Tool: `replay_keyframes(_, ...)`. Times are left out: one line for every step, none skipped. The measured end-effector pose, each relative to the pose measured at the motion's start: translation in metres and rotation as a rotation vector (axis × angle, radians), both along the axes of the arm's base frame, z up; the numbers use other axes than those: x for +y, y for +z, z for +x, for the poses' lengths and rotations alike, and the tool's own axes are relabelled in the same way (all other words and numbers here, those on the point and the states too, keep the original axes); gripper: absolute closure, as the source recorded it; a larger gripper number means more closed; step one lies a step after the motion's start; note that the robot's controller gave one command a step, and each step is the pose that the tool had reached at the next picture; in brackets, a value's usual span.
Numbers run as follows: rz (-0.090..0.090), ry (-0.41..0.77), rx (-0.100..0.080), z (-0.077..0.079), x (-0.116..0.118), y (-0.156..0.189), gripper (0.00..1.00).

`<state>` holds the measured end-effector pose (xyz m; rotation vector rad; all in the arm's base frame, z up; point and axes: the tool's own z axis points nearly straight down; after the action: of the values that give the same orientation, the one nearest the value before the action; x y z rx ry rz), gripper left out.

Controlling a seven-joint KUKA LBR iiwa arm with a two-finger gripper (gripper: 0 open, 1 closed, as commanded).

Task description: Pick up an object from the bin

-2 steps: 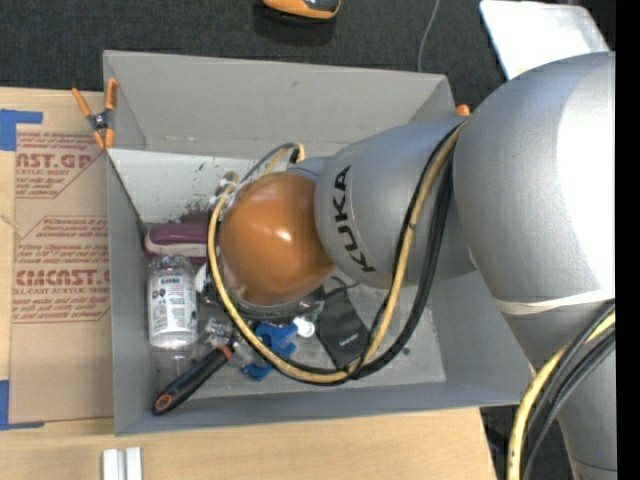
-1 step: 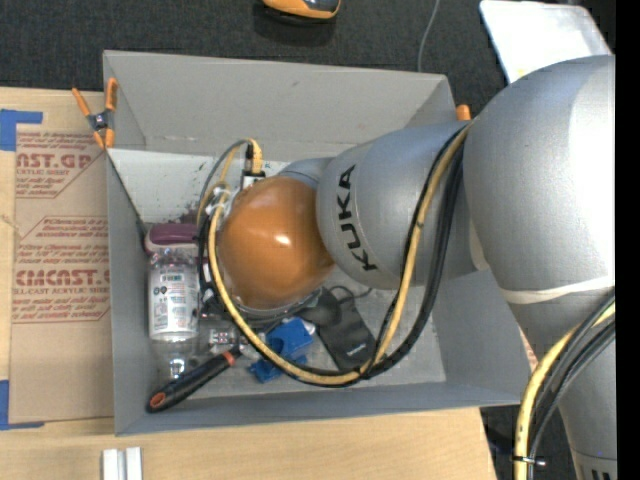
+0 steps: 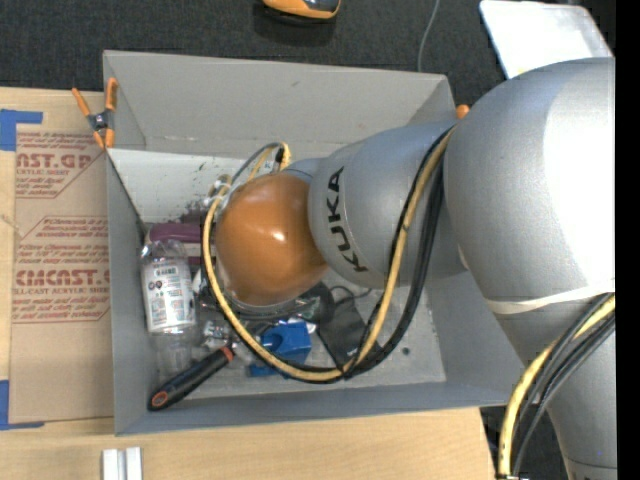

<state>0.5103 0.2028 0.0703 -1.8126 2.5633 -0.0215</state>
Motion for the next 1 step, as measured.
replay_keyframes(0.003,0.126,-0.003,-0.0068,0.0047,-0.0004,1.0)
